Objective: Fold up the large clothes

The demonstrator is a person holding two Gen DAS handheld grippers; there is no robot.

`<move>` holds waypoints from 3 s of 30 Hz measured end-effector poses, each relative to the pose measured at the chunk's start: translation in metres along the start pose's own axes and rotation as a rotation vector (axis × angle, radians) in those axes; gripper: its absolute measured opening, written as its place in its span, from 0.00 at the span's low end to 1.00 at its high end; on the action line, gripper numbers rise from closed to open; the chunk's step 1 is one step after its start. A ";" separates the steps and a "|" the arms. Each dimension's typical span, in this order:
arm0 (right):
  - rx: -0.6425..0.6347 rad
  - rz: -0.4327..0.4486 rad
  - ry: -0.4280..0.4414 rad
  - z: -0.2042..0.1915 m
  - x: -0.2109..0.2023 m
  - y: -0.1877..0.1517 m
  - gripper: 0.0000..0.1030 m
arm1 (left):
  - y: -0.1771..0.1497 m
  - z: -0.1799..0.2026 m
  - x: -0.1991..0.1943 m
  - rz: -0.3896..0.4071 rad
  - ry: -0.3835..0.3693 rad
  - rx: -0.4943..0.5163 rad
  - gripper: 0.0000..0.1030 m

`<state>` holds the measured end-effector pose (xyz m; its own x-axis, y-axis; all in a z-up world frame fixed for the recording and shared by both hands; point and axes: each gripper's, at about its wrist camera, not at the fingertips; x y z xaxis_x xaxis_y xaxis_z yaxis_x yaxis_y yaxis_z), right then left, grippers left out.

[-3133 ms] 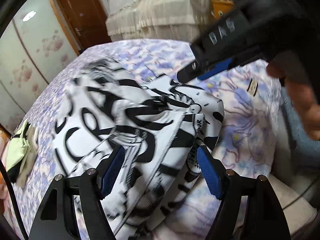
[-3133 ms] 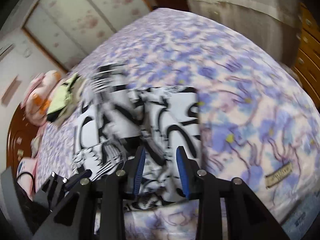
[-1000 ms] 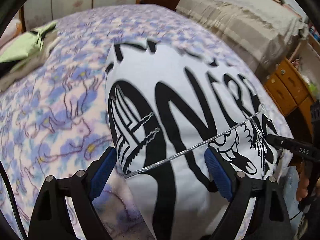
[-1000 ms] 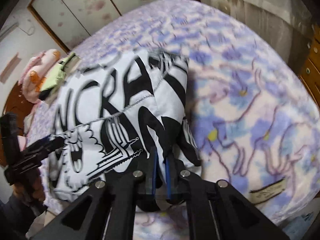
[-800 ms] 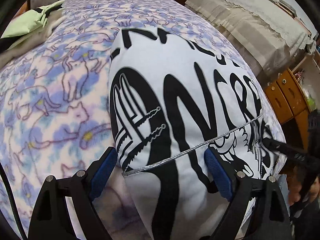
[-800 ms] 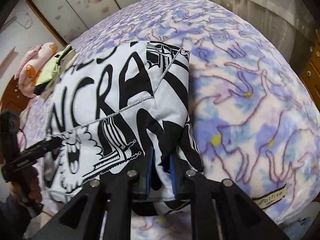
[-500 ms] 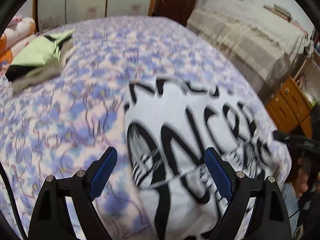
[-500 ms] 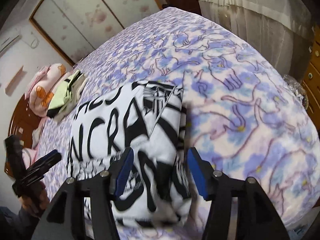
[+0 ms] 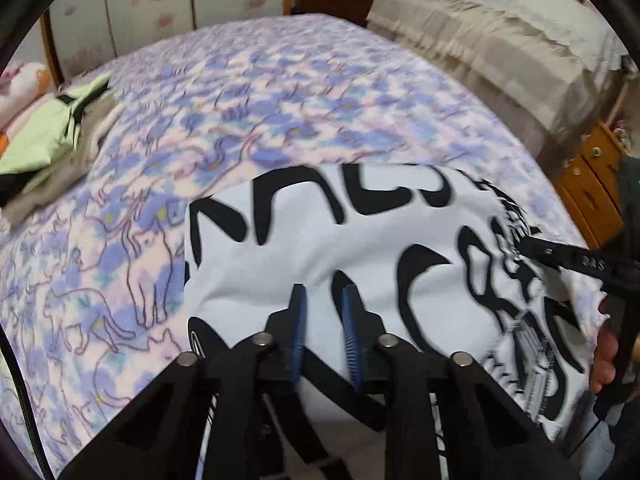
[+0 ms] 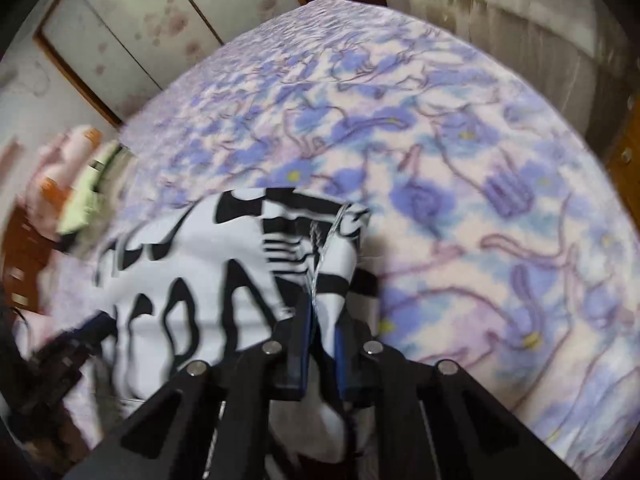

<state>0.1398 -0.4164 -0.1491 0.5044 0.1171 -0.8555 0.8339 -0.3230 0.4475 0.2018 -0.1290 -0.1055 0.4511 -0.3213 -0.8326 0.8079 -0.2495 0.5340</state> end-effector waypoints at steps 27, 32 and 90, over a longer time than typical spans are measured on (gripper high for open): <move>-0.315 0.087 -0.098 -0.055 -0.056 -0.120 0.23 | -0.116 0.000 -0.067 0.069 -0.045 0.053 0.25; -0.220 0.079 -0.081 -0.038 -0.058 -0.117 0.14 | -0.117 0.000 -0.069 0.075 -0.033 0.033 0.25; -0.201 0.065 0.086 -0.049 -0.143 -0.082 0.68 | -0.096 -0.040 -0.111 -0.127 -0.104 -0.312 0.85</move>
<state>0.0100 -0.3603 -0.0510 0.5687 0.1850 -0.8015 0.8225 -0.1396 0.5514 0.0892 -0.0329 -0.0701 0.3116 -0.4006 -0.8616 0.9393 -0.0072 0.3431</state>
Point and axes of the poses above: each gripper's, at about its wrist camera, not at the fingertips, and x roughly the way its jaws point, z to its right, y to its top, and after that the axes turned 2 degrees about -y, right-handed
